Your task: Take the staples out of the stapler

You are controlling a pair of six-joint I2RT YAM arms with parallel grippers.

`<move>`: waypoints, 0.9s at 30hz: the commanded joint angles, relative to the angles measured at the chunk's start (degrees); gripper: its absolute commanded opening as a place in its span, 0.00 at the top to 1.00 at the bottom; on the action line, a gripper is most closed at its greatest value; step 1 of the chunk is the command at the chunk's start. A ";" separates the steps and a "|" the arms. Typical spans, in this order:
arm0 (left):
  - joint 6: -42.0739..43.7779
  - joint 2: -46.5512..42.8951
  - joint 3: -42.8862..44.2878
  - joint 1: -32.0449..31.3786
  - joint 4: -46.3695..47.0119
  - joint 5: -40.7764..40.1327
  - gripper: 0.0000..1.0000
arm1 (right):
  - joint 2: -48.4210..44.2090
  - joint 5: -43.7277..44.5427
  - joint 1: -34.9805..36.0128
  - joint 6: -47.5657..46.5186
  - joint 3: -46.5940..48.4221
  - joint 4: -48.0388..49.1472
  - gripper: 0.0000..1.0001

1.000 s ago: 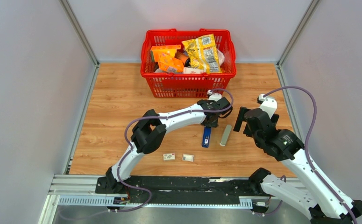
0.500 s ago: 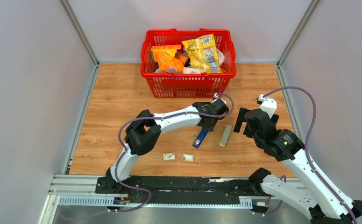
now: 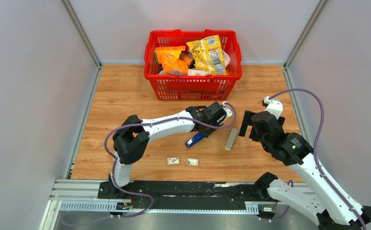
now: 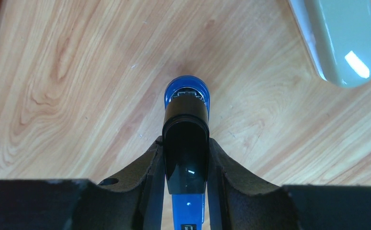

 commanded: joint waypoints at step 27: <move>22.64 -32.89 -27.86 5.17 17.67 34.57 1.00 | -5.29 -35.55 -0.19 -22.44 4.62 7.13 0.05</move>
